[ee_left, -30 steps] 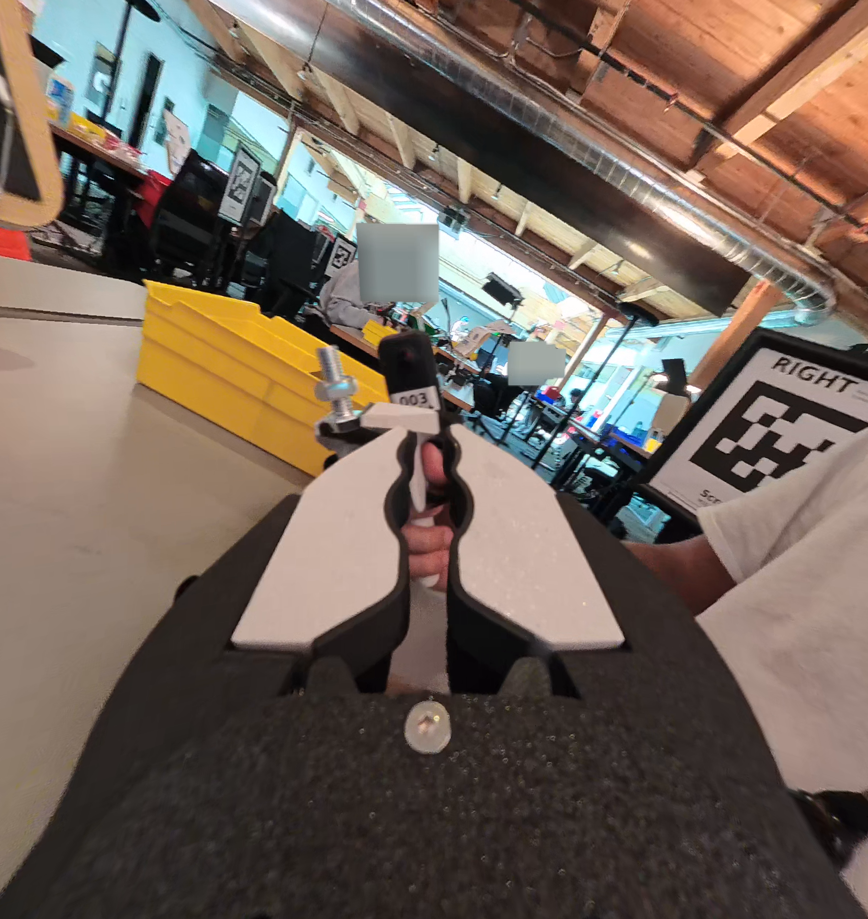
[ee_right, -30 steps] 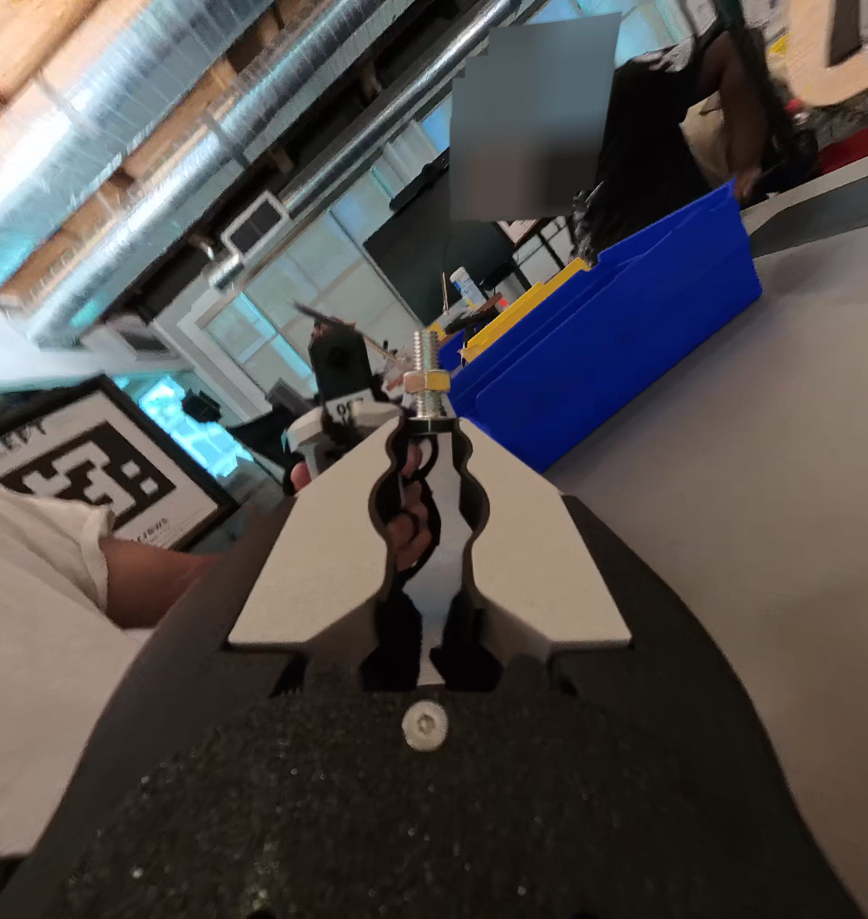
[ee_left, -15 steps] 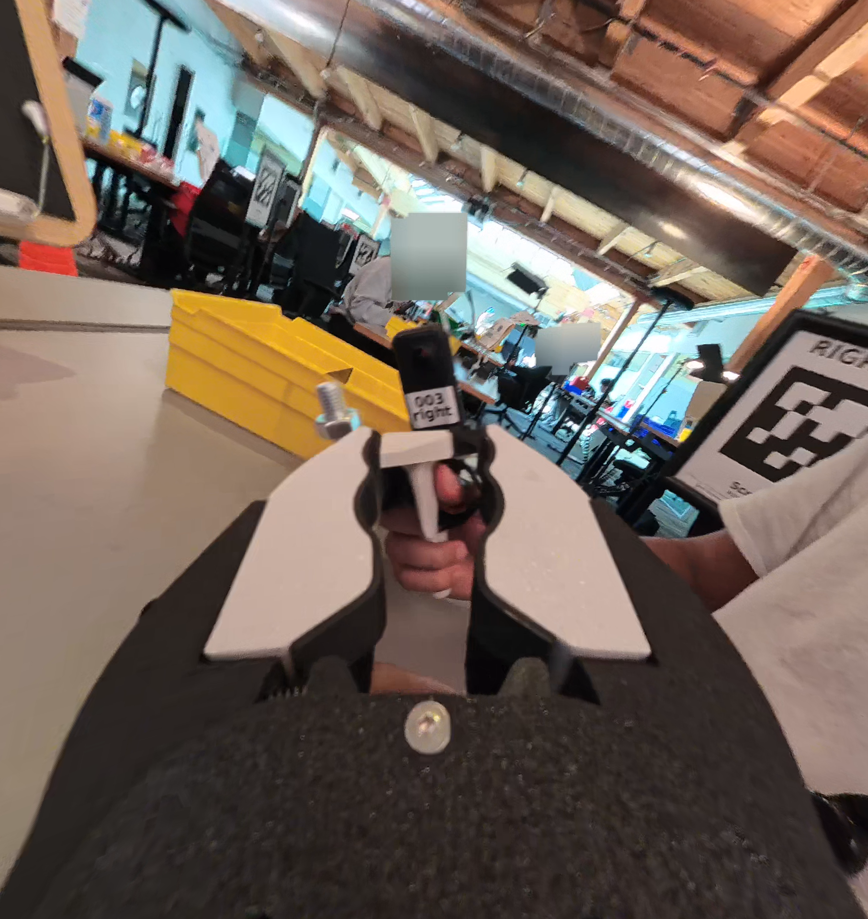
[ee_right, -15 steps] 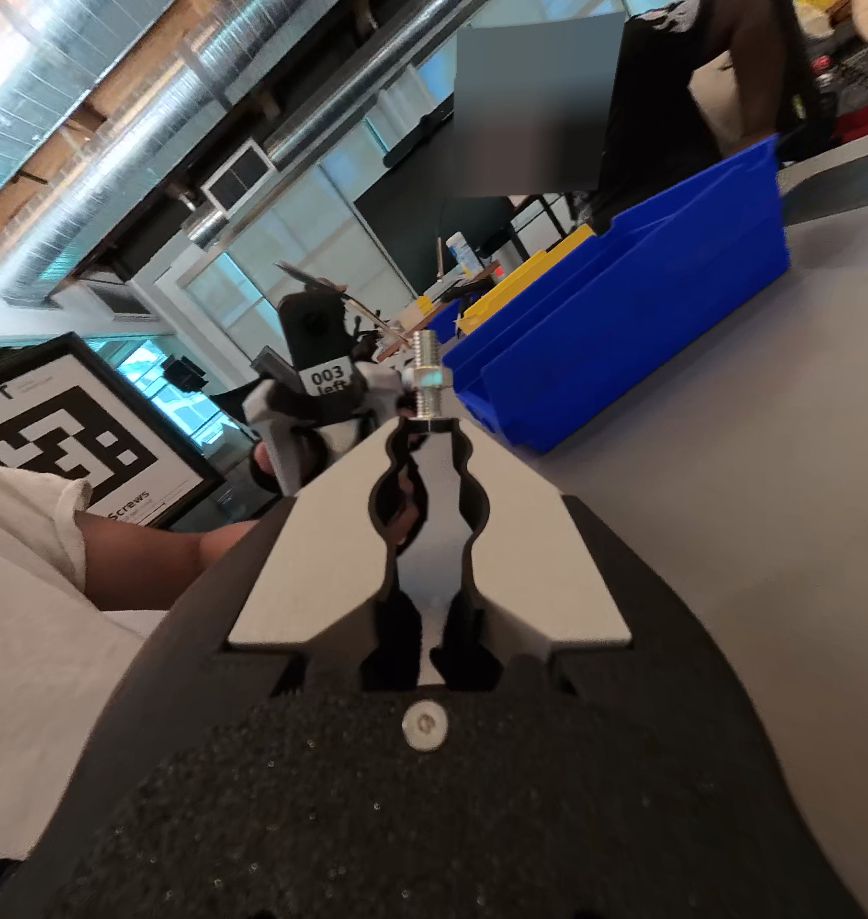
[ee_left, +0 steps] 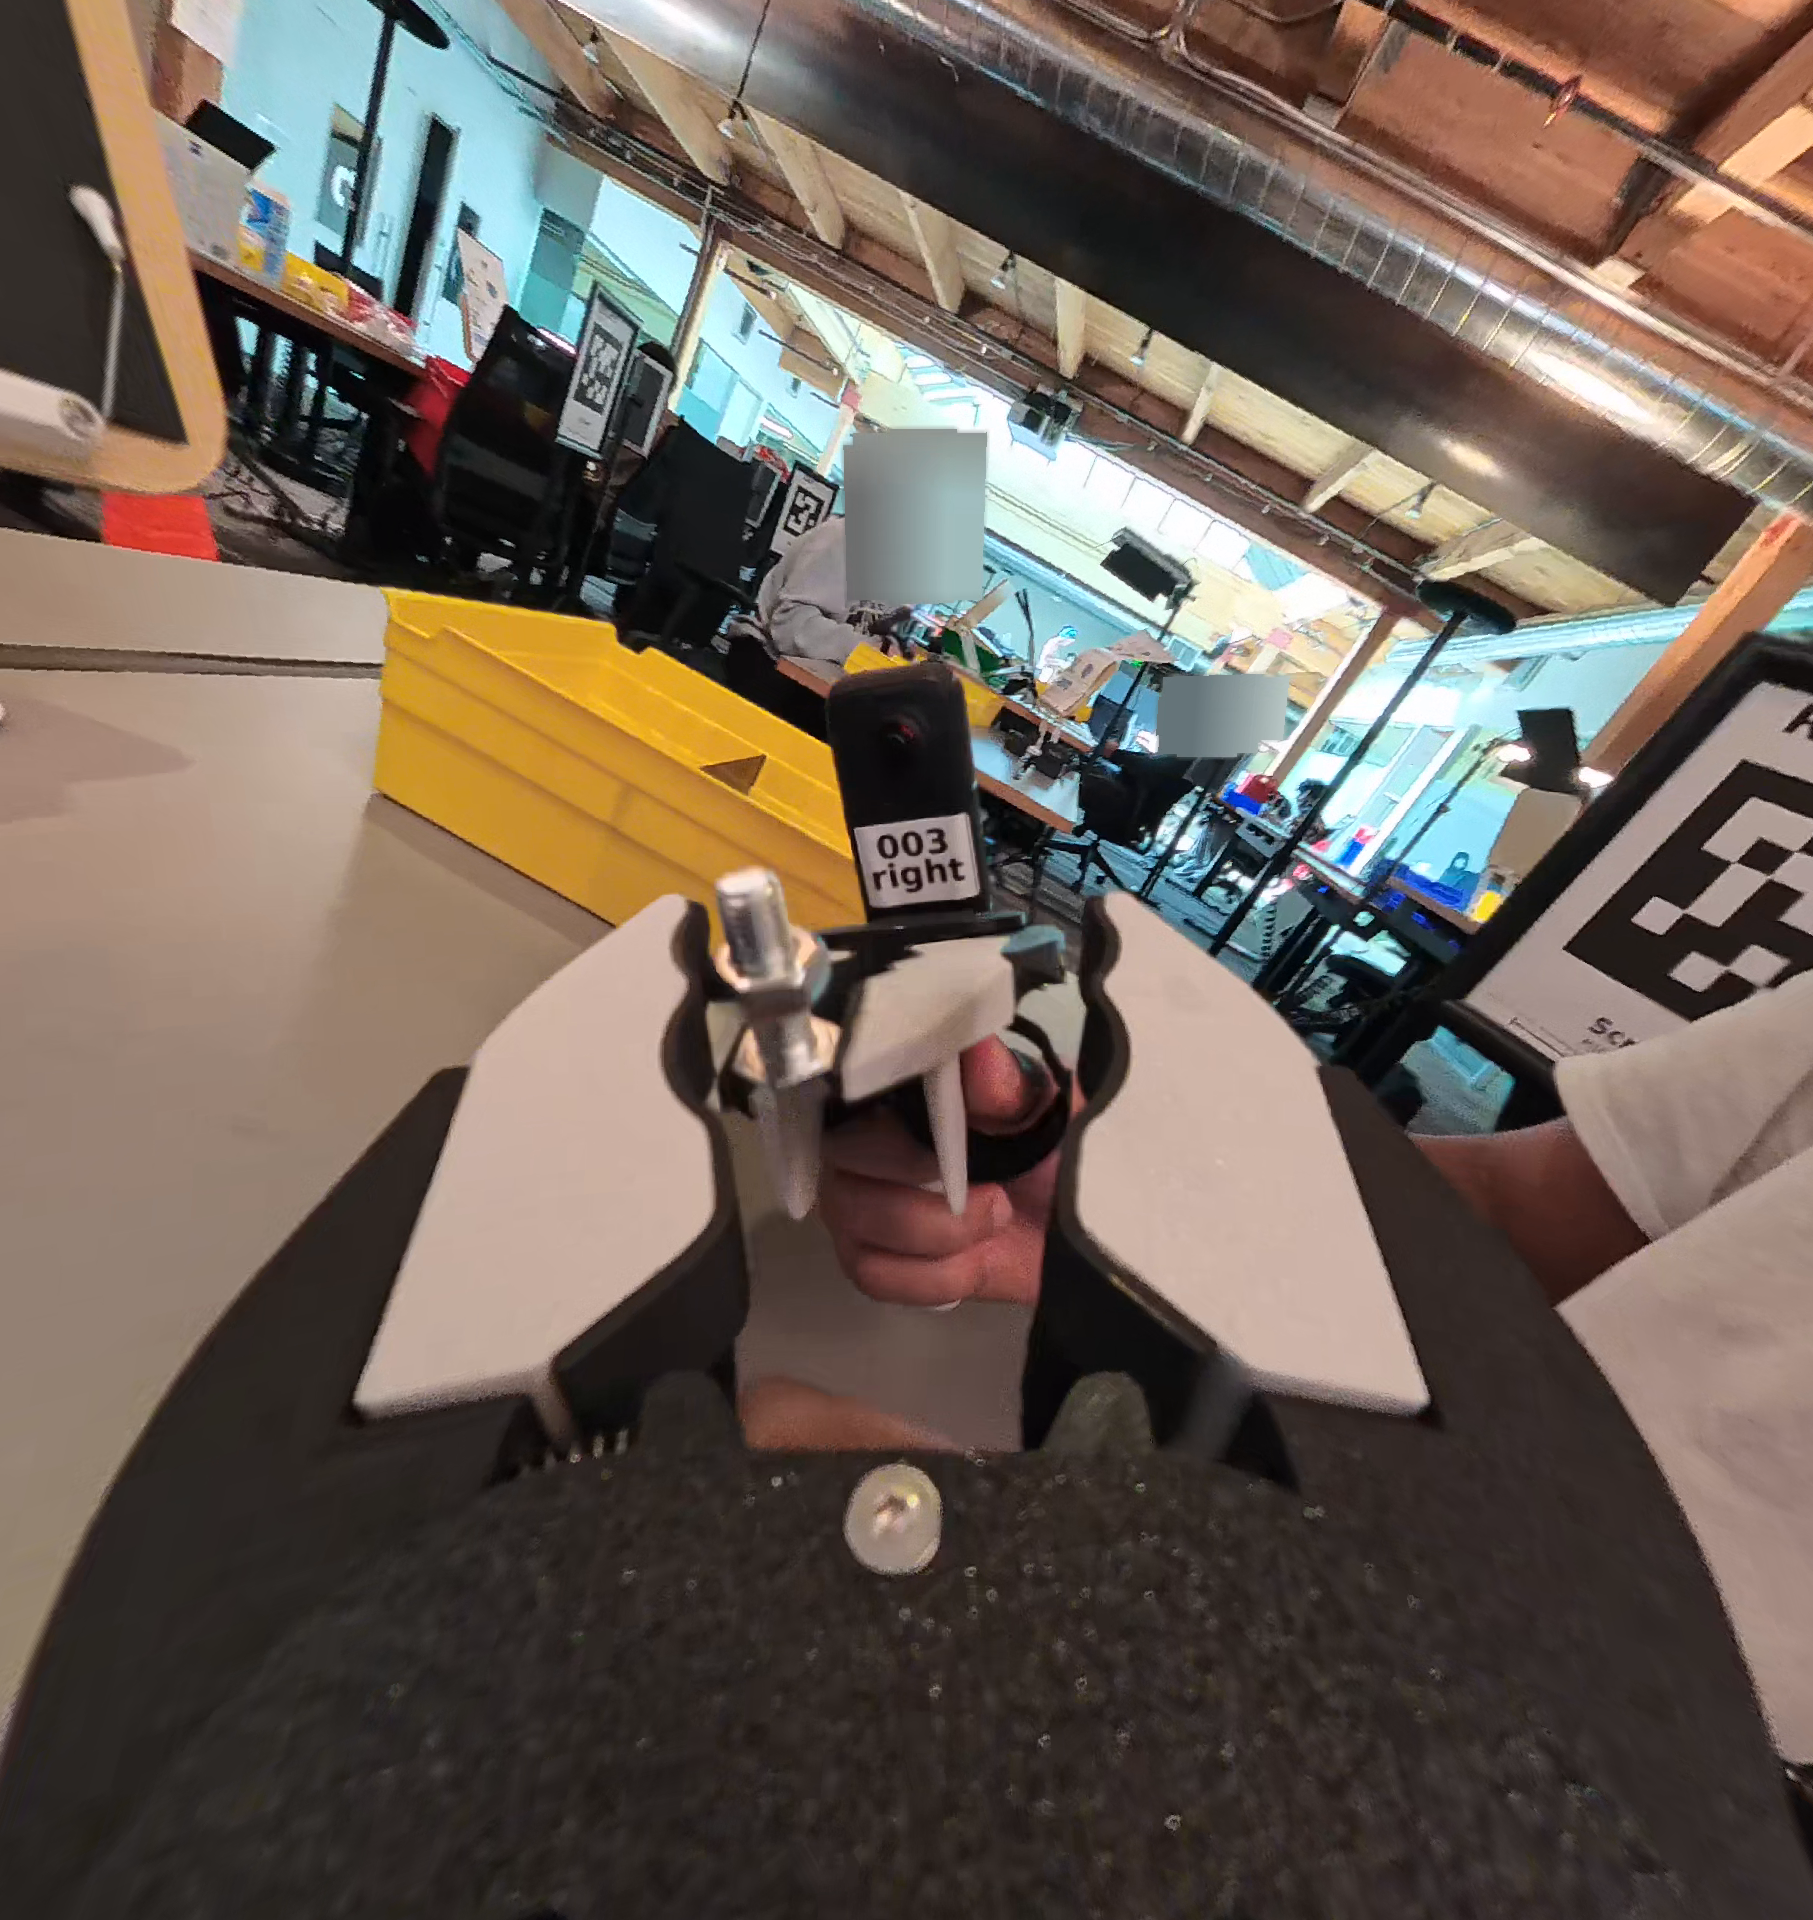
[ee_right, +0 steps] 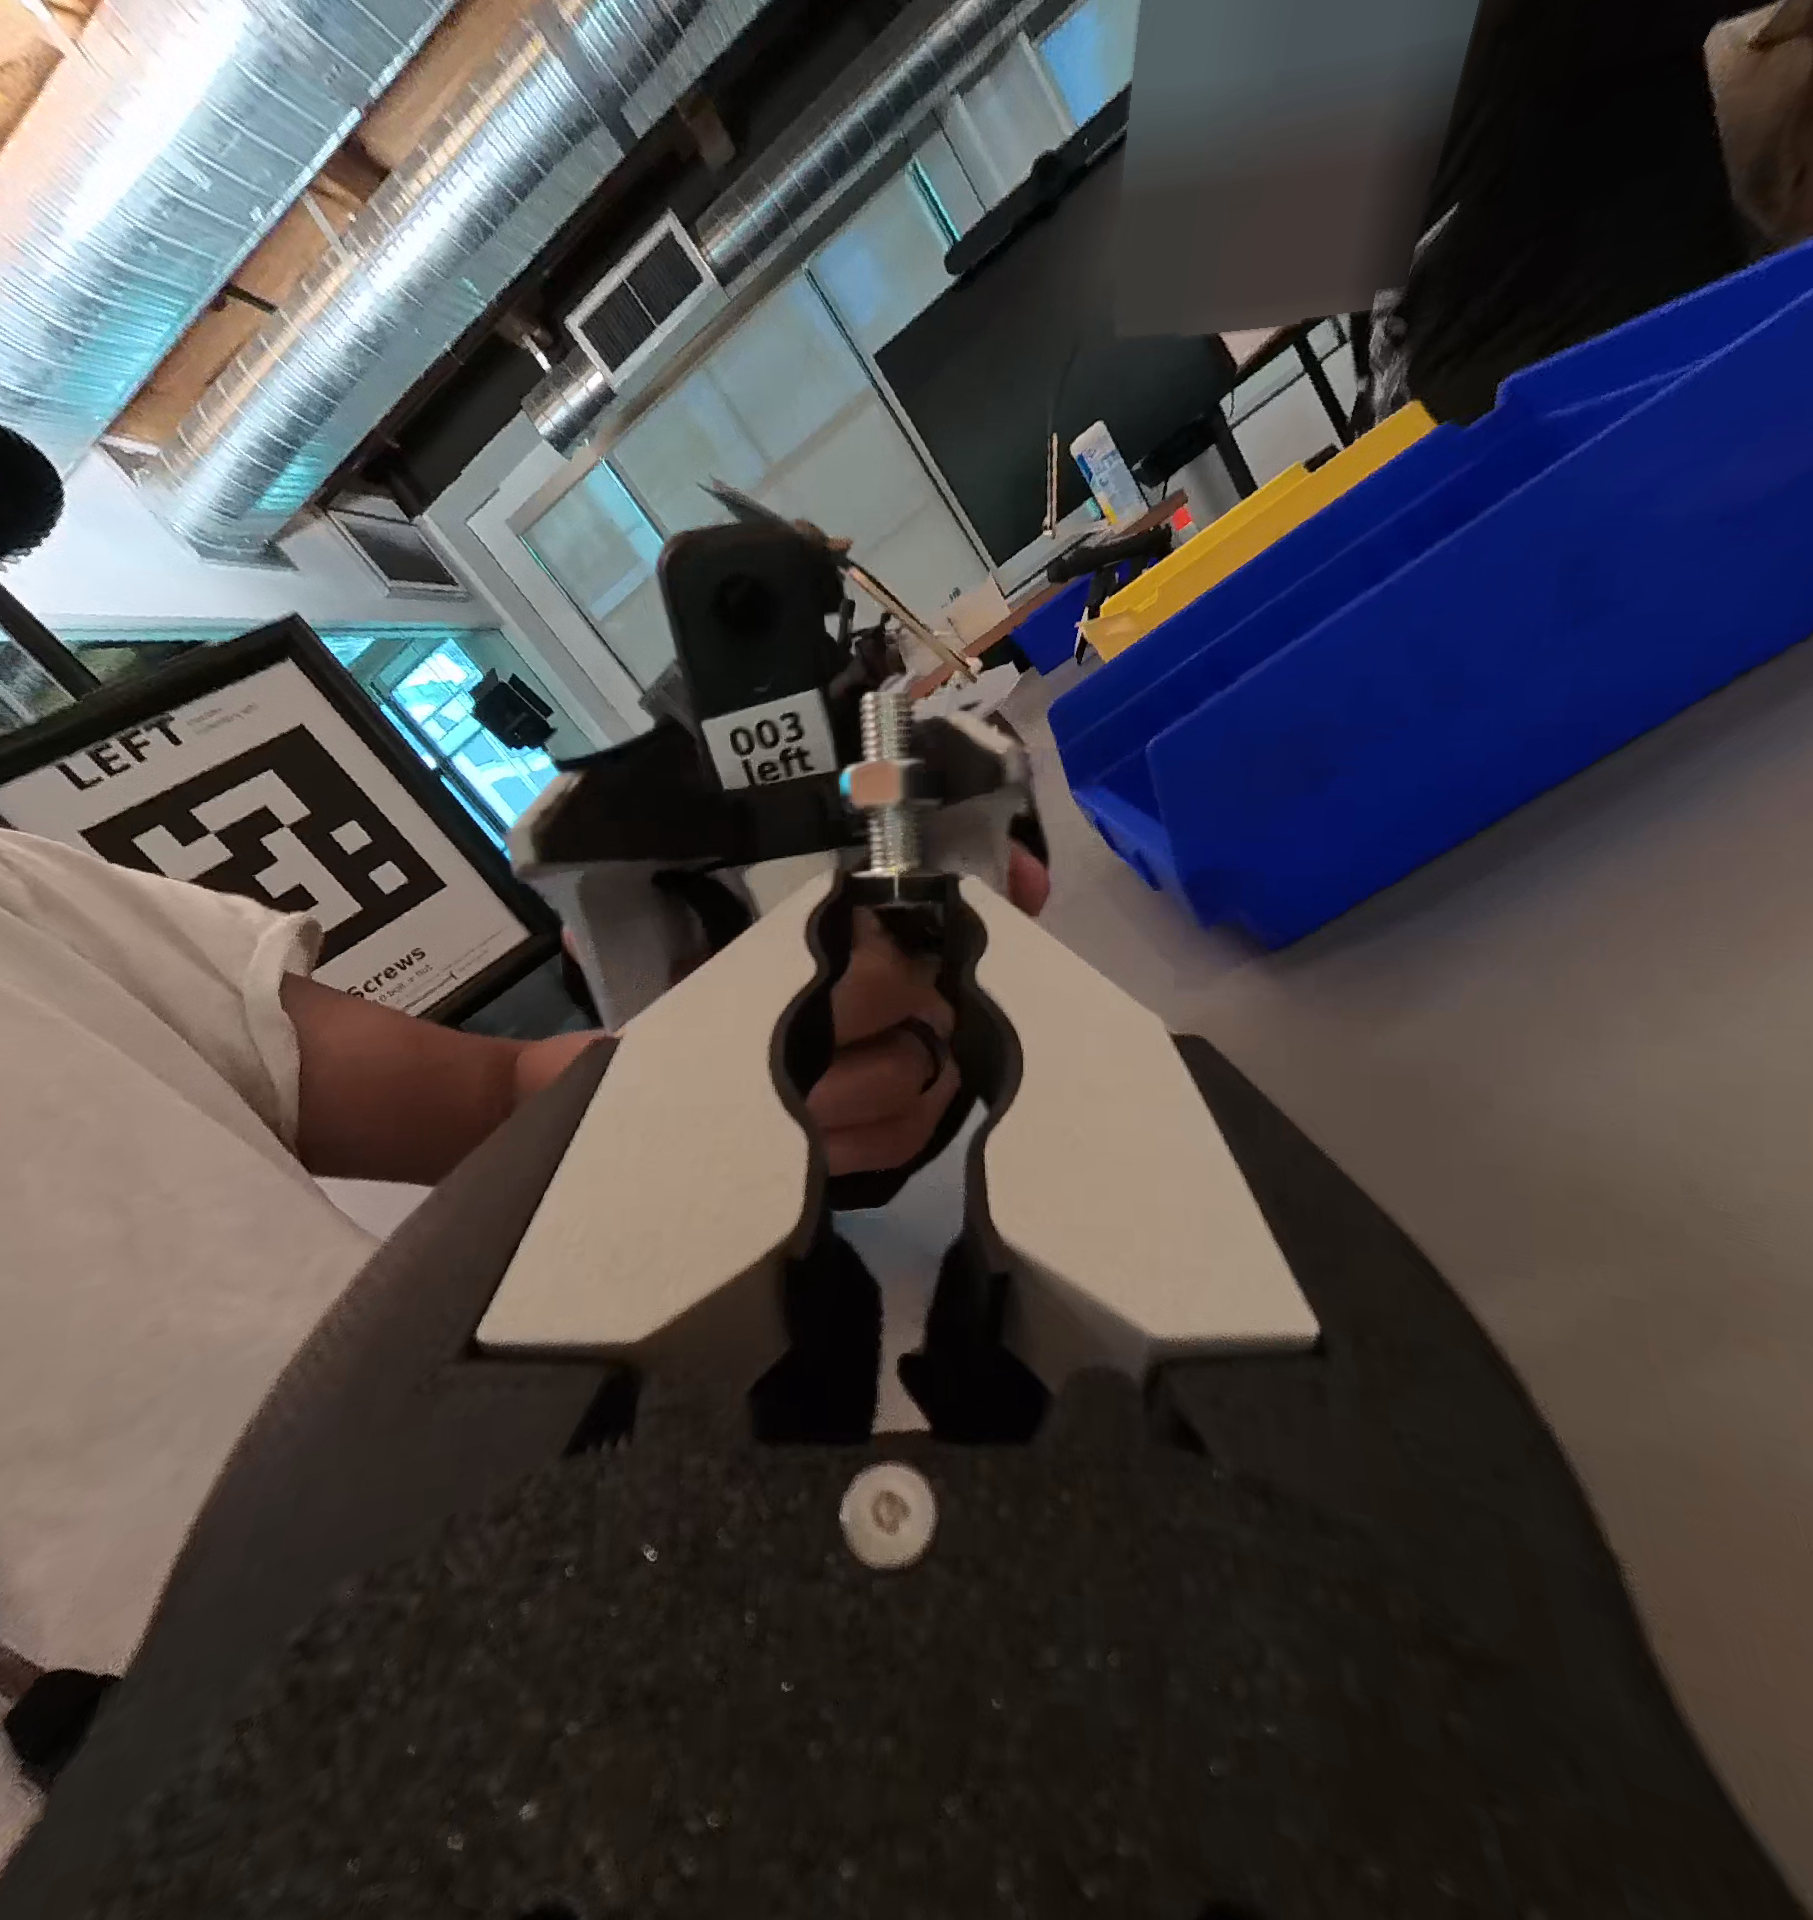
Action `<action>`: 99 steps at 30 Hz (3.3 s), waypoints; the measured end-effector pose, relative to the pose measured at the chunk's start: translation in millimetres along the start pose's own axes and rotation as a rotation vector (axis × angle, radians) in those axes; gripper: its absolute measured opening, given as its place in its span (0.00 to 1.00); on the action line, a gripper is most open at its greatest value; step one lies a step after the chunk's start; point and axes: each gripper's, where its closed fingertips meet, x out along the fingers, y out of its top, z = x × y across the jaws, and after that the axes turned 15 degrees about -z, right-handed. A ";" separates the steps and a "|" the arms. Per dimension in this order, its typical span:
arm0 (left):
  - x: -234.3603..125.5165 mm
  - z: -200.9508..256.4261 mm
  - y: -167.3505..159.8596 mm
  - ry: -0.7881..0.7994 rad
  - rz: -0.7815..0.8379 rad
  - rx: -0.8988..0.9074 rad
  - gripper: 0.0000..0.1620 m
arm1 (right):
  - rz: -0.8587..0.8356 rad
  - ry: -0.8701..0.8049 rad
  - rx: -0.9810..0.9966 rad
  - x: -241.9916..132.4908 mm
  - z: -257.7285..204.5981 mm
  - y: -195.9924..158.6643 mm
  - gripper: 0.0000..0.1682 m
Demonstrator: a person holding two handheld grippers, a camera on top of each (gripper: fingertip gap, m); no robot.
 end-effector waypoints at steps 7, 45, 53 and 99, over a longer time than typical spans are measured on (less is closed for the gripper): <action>-17.9 3.8 4.1 -0.049 0.051 0.027 0.21 | 0.134 -0.040 0.062 -39.9 16.4 19.4 0.10; -4.6 -0.5 -5.6 -0.036 -0.021 -0.014 0.41 | 0.071 -0.031 0.011 -10.8 0.3 9.7 0.10; -2.8 -0.5 2.0 -0.026 0.008 -0.018 0.36 | 0.154 0.077 0.097 -9.5 -6.7 14.0 0.09; 4.4 -51.2 -71.6 0.394 -0.454 0.425 0.34 | 0.104 0.007 0.220 -21.0 15.3 4.7 0.09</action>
